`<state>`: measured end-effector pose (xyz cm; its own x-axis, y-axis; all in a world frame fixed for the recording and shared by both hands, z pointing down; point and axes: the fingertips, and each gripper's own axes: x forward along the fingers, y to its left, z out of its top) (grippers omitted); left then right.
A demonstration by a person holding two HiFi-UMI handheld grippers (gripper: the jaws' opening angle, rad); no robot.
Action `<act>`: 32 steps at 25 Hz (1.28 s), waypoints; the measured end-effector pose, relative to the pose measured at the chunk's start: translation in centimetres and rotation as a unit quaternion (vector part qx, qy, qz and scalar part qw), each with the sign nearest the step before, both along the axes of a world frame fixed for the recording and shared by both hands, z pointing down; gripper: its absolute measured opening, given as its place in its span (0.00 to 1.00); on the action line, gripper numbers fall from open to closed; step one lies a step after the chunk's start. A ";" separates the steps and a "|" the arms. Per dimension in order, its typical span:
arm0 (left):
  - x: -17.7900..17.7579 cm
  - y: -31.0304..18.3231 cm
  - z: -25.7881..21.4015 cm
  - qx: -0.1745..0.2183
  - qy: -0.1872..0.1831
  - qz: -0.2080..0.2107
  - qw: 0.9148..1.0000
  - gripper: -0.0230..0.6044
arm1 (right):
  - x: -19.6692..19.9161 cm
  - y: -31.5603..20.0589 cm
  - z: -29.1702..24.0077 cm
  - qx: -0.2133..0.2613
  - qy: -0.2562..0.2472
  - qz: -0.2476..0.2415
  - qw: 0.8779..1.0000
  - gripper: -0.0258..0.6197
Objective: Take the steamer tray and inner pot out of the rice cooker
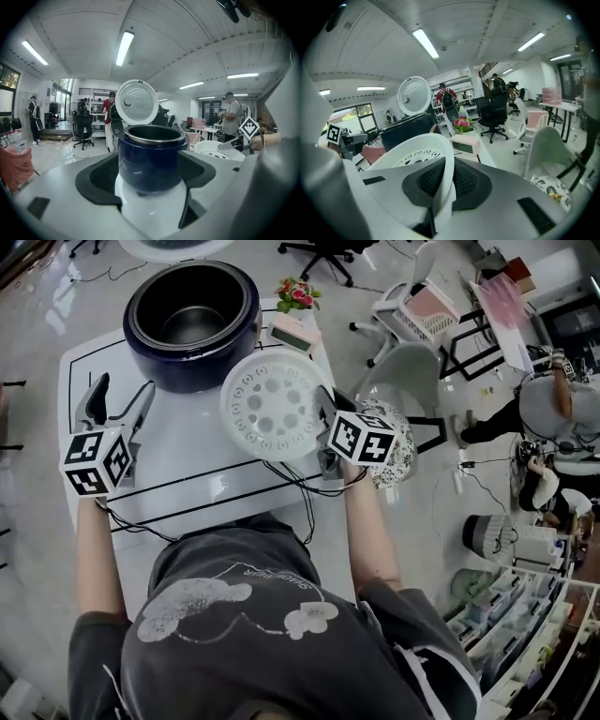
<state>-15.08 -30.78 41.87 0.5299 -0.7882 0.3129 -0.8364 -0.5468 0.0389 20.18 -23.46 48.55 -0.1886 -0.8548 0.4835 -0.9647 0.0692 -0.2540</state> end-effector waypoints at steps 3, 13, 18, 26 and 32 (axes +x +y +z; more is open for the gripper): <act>0.3 0.1 0.6 -0.006 -0.001 0.014 1.000 0.65 | 0.8 0.5 2.2 -0.015 0.005 0.035 0.999 0.12; 0.7 -0.5 3.2 -0.022 -0.005 0.033 0.999 0.65 | 3.1 0.1 9.9 -0.062 0.023 0.081 0.995 0.12; 0.4 -0.7 3.6 -0.028 -0.007 0.033 0.999 0.65 | 3.4 0.1 11.5 -0.071 0.024 0.085 0.994 0.12; 0.4 -0.6 3.8 -0.033 -0.011 0.036 0.999 0.65 | 3.7 0.8 14.0 -0.097 0.073 0.077 0.990 0.13; 0.6 -0.5 3.9 -0.032 -0.010 0.040 0.999 0.65 | 2.8 0.9 13.9 -0.092 0.073 0.048 0.992 0.38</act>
<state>-14.52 -31.25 45.73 0.5839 -0.7211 0.3729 -0.7907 -0.6092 0.0602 22.94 -22.57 62.47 -0.0269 -0.7600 0.6494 -0.9920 -0.0600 -0.1113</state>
